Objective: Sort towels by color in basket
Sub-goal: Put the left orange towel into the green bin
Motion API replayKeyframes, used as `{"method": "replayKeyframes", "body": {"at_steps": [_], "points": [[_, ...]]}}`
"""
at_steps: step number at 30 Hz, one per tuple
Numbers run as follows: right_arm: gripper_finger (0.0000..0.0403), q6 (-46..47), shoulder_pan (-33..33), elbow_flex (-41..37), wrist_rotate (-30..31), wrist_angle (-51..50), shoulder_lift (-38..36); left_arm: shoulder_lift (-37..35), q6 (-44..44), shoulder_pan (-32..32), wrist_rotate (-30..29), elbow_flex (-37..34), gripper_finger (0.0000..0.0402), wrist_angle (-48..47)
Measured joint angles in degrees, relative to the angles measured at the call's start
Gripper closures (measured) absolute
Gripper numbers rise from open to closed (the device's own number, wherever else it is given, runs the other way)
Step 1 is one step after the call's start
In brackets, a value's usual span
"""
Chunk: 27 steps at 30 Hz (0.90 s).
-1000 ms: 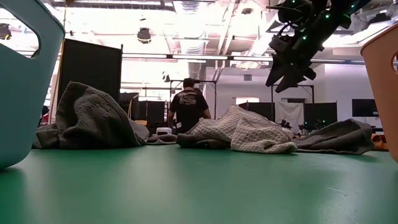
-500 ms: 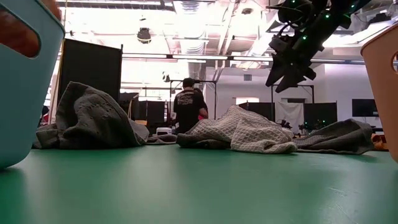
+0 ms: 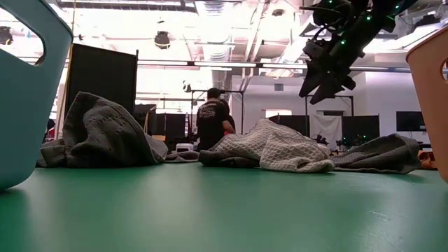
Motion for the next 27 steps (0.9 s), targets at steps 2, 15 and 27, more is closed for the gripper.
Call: {"method": "replayKeyframes", "body": {"at_steps": [2,15,27], "points": [[0.0133,0.0,0.0,0.0,0.0,0.0,0.0,-1.3,-2.3,0.0,-2.8,0.0,0.0401,-4.3],[0.0133,0.4,0.0,0.0,0.0,0.0,0.0,-5.8,9.2,0.1,-46.1,0.0,0.0401,-0.3],[0.0133,0.5,0.0,0.0,0.0,0.0,0.0,0.9,32.8,2.5,-38.7,0.2,0.0401,17.6]]}}
